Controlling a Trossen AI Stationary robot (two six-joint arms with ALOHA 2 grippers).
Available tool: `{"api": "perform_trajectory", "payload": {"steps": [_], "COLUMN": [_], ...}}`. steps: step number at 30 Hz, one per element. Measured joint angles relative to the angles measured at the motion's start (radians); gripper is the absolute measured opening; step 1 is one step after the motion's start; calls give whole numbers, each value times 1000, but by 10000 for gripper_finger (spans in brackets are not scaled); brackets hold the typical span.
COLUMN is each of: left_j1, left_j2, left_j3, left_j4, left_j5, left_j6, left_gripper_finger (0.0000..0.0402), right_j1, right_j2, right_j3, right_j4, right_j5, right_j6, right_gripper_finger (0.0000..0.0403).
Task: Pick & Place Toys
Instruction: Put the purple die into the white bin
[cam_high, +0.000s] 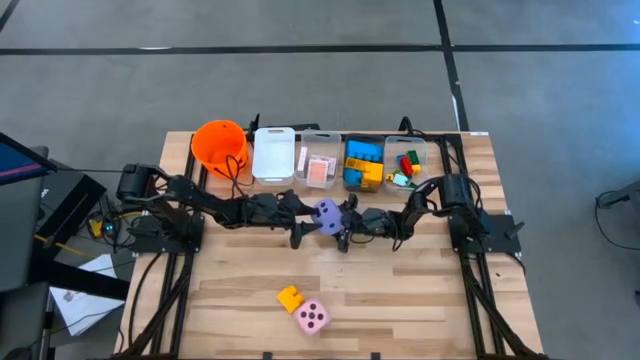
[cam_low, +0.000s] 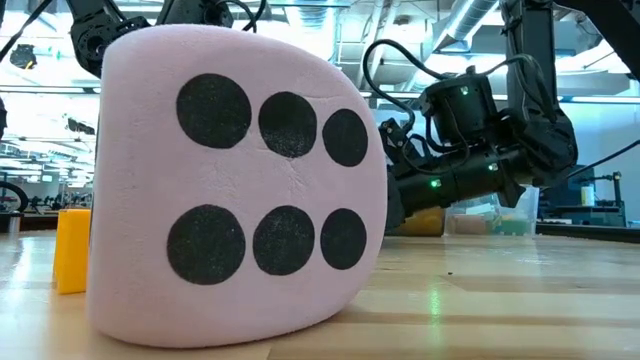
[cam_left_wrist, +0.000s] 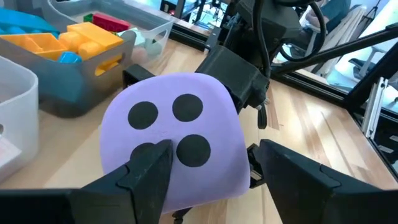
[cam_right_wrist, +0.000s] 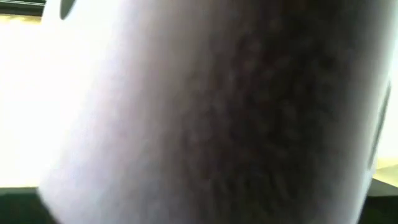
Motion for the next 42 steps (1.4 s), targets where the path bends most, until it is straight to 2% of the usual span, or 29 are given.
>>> {"api": "perform_trajectory", "payload": {"steps": [7,12,19,33,42], "left_j1": [0,-3,-35,-38,-32], "left_j2": [-19,-122,-244,-369,-478], "left_j3": [0,10,3,-2,-2], "left_j4": [21,32,-20,-80,1], "left_j5": [-6,3,2,-1,-9], "left_j6": [0,19,79,110,259], "left_gripper_finger": [237,237,237,237,237], "right_j1": [2,-7,6,38,38], "right_j2": [0,-7,-10,-11,-11], "right_j3": [1,13,72,121,119], "right_j4": [32,247,251,252,252], "right_j5": [13,6,-9,4,5], "right_j6": [-1,12,1,-7,12], "right_gripper_finger": [301,302,302,301,301]}}
